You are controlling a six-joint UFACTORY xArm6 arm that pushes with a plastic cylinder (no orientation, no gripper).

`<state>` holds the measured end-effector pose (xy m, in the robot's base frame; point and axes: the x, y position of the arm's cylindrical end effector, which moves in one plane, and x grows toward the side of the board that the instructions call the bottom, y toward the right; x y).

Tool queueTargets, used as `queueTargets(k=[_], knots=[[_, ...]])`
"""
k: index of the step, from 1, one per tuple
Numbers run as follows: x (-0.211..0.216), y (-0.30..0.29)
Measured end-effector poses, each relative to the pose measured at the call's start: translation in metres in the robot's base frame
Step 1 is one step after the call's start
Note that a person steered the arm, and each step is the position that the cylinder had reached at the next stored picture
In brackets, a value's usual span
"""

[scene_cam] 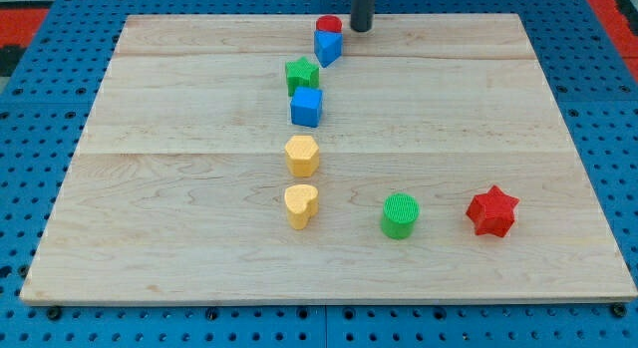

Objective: Push the red circle and blue triangle towards green star

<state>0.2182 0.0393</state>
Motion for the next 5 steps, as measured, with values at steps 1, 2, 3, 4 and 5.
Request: queueTargets(k=[1,2,3,4,5], knots=[[0.001,-0.021],[-0.001,-0.011],[0.011,0.008],[0.015,-0.009],[0.021,-0.022]])
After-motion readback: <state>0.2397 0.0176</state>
